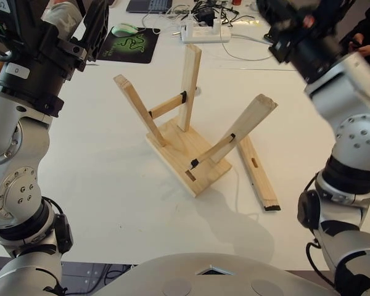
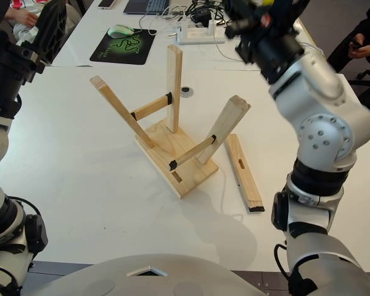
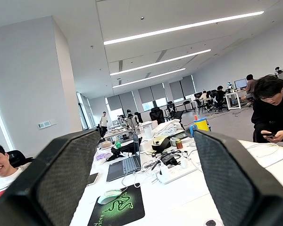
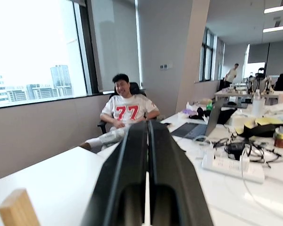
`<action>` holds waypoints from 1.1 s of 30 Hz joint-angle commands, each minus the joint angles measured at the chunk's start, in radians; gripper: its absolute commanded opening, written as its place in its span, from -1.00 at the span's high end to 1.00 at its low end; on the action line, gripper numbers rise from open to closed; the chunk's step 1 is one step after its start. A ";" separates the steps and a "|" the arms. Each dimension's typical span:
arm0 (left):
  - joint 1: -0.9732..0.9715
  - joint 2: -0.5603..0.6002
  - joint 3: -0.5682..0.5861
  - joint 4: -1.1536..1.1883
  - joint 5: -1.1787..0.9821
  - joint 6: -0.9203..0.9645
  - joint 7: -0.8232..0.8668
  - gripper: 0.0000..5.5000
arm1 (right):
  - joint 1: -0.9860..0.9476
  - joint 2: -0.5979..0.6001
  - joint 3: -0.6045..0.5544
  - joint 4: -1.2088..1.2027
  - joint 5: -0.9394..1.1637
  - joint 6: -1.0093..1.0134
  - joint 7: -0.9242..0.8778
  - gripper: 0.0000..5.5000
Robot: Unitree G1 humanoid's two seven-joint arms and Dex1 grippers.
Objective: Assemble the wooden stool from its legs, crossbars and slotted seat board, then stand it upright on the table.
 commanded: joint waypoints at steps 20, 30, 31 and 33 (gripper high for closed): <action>0.004 -0.004 -0.005 -0.007 0.006 -0.006 0.006 -0.33 | 0.145 0.008 -0.024 -0.013 -0.072 -0.045 0.050 0.99; 0.071 -0.022 0.052 -0.104 0.014 0.027 0.081 -0.33 | 0.120 -0.401 0.127 0.376 -0.233 0.085 0.450 0.74; 0.084 -0.030 0.058 -0.115 0.015 0.028 0.091 -0.33 | 0.172 -0.434 0.164 0.352 -0.242 0.099 0.501 0.68; 0.117 -0.043 0.069 -0.139 0.026 0.033 0.111 -0.33 | 0.273 -0.483 0.226 0.276 -0.241 0.120 0.594 0.59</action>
